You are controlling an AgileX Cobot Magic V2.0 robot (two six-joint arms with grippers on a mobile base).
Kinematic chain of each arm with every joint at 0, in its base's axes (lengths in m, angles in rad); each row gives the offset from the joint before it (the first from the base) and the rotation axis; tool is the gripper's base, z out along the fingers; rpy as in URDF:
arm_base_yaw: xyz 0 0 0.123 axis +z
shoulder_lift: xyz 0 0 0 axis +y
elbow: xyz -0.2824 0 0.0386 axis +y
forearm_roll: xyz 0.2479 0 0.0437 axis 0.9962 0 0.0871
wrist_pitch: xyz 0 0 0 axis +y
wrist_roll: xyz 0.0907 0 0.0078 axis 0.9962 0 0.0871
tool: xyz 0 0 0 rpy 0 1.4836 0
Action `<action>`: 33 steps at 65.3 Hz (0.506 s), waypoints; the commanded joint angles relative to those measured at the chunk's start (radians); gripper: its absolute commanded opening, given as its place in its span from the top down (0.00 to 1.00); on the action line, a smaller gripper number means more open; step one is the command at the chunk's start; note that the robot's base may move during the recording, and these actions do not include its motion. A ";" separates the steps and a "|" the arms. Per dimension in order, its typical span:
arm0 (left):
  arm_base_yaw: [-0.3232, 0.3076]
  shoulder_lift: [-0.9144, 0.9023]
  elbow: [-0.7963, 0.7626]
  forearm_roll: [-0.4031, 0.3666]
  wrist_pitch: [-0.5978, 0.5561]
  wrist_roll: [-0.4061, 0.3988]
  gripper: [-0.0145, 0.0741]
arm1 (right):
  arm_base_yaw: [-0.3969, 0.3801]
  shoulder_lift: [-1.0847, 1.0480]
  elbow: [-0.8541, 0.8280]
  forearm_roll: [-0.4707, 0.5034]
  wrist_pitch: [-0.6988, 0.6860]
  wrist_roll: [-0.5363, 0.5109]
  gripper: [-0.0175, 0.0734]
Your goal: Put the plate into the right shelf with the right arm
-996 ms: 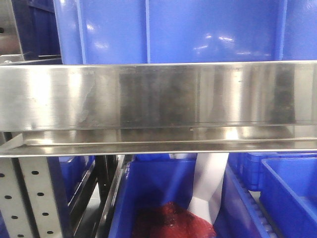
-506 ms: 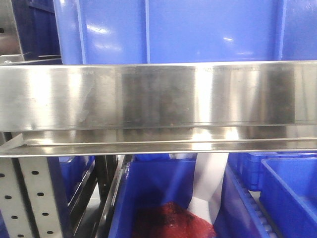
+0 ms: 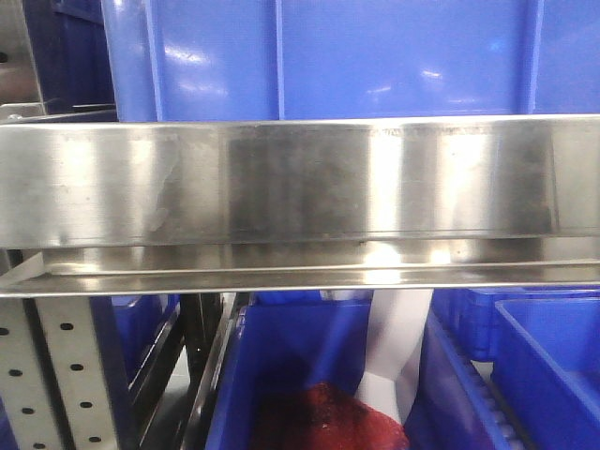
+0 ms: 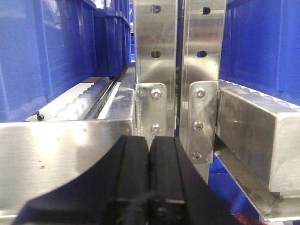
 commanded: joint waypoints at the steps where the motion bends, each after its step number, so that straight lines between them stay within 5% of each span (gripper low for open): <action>1: -0.001 -0.011 0.008 -0.002 -0.087 -0.002 0.89 | -0.003 0.010 -0.026 -0.012 -0.084 -0.005 0.75; 16: -0.001 -0.011 0.008 -0.002 -0.087 -0.002 0.89 | -0.026 0.010 0.000 0.023 -0.109 -0.006 0.75; 33: -0.001 -0.011 0.008 -0.002 -0.087 -0.002 0.89 | -0.260 -0.046 0.198 0.111 -0.292 -0.064 0.75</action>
